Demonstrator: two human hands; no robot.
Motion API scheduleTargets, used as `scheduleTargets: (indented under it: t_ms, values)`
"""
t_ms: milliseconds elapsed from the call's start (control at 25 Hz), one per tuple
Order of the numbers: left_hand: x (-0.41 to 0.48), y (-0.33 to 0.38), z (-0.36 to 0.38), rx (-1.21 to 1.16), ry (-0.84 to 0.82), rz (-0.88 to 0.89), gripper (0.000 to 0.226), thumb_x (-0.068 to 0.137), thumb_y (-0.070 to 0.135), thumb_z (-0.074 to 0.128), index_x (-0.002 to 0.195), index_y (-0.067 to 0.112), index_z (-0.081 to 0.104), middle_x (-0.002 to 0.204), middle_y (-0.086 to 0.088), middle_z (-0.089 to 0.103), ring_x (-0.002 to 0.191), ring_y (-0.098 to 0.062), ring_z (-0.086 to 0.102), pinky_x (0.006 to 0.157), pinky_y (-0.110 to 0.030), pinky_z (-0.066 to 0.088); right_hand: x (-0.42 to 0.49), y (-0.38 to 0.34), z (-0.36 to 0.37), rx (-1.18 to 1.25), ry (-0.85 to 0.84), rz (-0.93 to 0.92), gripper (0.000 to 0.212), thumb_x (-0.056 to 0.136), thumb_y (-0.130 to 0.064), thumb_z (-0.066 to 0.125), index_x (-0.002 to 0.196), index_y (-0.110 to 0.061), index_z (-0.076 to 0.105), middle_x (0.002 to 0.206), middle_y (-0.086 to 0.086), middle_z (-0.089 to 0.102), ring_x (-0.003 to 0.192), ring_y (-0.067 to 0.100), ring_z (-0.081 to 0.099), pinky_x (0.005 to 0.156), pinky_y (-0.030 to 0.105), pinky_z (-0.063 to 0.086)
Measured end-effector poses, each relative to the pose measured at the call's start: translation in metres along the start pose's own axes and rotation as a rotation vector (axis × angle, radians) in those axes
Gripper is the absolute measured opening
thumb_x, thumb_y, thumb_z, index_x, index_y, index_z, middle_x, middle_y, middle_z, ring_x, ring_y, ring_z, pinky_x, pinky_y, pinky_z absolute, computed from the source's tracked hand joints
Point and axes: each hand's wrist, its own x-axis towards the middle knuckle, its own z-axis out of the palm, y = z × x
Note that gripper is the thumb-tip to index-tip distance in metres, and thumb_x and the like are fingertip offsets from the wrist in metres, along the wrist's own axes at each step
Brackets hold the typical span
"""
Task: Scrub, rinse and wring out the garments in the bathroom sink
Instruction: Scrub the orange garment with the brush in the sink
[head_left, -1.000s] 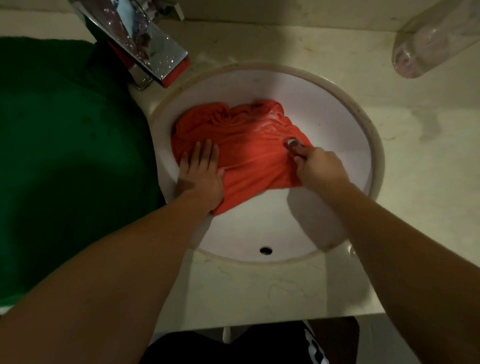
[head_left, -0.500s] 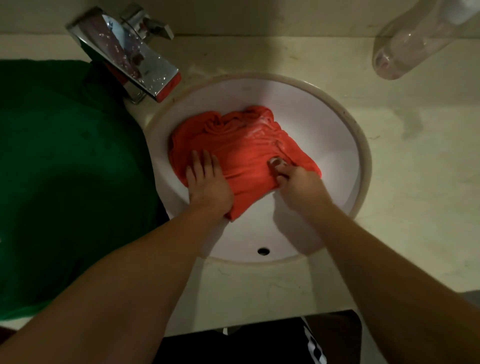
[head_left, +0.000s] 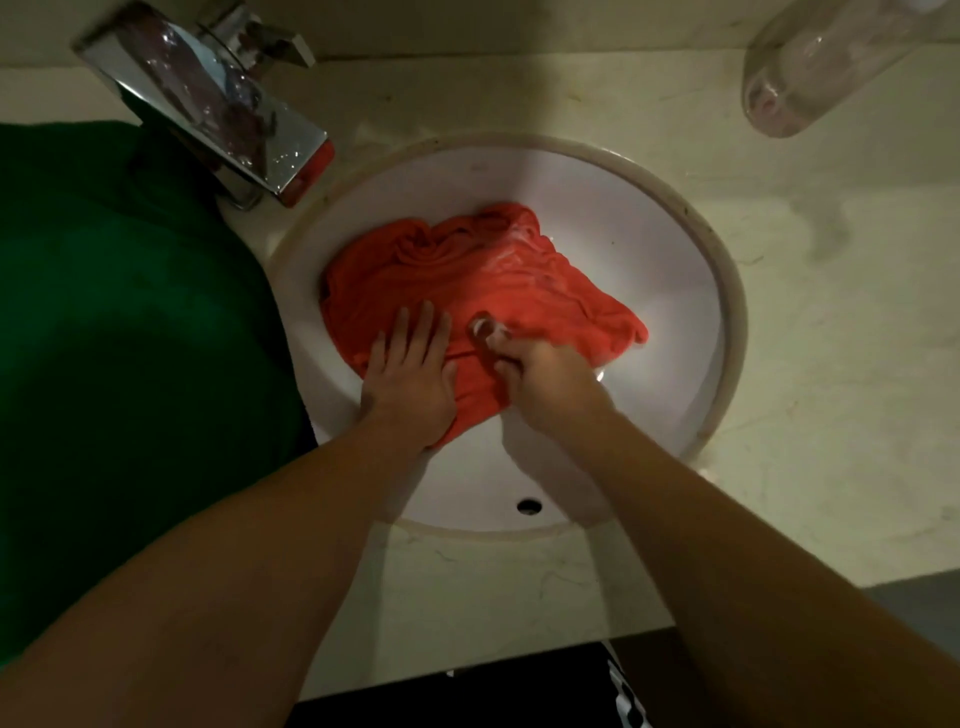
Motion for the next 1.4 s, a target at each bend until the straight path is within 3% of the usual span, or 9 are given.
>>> scheduleTargets:
  t_ms: [200,280,400,480,720,920,1160,1320,1400]
  values:
    - [-0.004,-0.011,-0.012,0.068,-0.11,0.032,0.062,0.107,0.042,0.019,0.162,0.024,-0.003,0.17,0.001,-0.006,0.156,-0.023,-0.002,0.123,-0.043,0.002,0.013,0.059,-0.05,-0.057,0.101,0.335,0.035,0.099,-0.036,0.06,0.133,-0.036,0.067,0.133,0.011,0.068,0.117,0.033,0.063,0.102,0.033,0.047]
    - [-0.006,-0.008,-0.015,0.075,-0.091,0.052,0.063,0.103,0.04,0.023,0.162,0.021,0.013,0.17,-0.004,0.008,0.155,-0.028,0.011,0.121,-0.048,0.011,0.027,0.051,-0.048,0.042,0.124,0.399,0.036,0.096,-0.036,0.065,0.132,-0.032,0.069,0.135,0.008,0.068,0.123,0.033,0.062,0.105,0.031,0.044]
    - [0.014,0.004,-0.026,0.036,0.057,0.052,0.061,0.092,0.041,0.033,0.142,0.012,0.054,0.148,-0.016,0.051,0.136,-0.035,0.046,0.11,-0.052,0.034,0.036,0.01,-0.011,0.314,0.173,0.213,0.033,0.095,-0.03,0.07,0.128,-0.026,0.072,0.133,-0.003,0.069,0.127,0.015,0.06,0.1,0.009,0.036]
    - [0.034,-0.003,-0.028,0.017,0.167,0.071,0.058,0.092,0.041,0.037,0.137,0.012,0.06,0.141,-0.016,0.058,0.133,-0.036,0.051,0.109,-0.052,0.037,0.04,0.001,0.003,0.368,0.125,0.152,0.032,0.095,-0.03,0.071,0.126,-0.026,0.073,0.13,-0.007,0.07,0.125,0.009,0.061,0.093,0.003,0.034]
    - [0.019,-0.024,0.004,0.031,0.234,0.053,0.063,0.102,0.048,0.036,0.156,0.016,0.037,0.161,-0.014,0.034,0.15,-0.033,0.03,0.123,-0.051,0.02,0.035,0.036,-0.023,0.225,0.209,0.279,0.03,0.097,-0.029,0.067,0.126,-0.028,0.073,0.128,-0.001,0.071,0.121,0.017,0.064,0.096,0.01,0.036]
    - [0.022,-0.023,-0.001,0.115,0.194,-0.025,0.074,0.098,0.05,0.035,0.154,0.001,0.035,0.161,-0.018,0.032,0.151,-0.03,0.029,0.123,-0.046,0.02,0.054,-0.016,0.021,0.21,0.026,-0.073,0.036,0.101,-0.021,0.061,0.136,-0.028,0.066,0.137,-0.002,0.065,0.127,0.018,0.059,0.104,0.014,0.037]
    - [0.001,-0.018,-0.008,0.189,-0.024,0.047,0.08,0.096,0.059,0.008,0.16,0.011,0.018,0.169,-0.012,0.006,0.156,-0.027,0.007,0.125,-0.046,0.001,0.054,0.045,-0.04,0.004,0.171,0.228,0.038,0.103,-0.035,0.055,0.14,-0.037,0.061,0.124,0.017,0.071,0.113,0.039,0.064,0.093,0.039,0.049]
    - [0.003,-0.02,-0.024,0.182,-0.149,0.082,0.086,0.092,0.063,0.0,0.161,0.014,0.009,0.169,-0.011,-0.007,0.156,-0.025,-0.005,0.123,-0.046,-0.007,0.063,-0.005,0.005,0.132,0.01,-0.172,0.044,0.1,-0.038,0.051,0.144,-0.04,0.056,0.138,-0.001,0.066,0.124,0.025,0.063,0.105,0.038,0.05]
    - [0.006,-0.028,-0.027,0.16,-0.188,0.108,0.082,0.095,0.065,0.009,0.162,0.018,0.008,0.169,-0.009,-0.009,0.156,-0.023,-0.006,0.122,-0.044,-0.008,0.073,0.012,-0.005,0.087,0.002,-0.112,0.044,0.101,-0.043,0.048,0.144,-0.047,0.053,0.135,0.005,0.067,0.119,0.032,0.065,0.1,0.04,0.053]
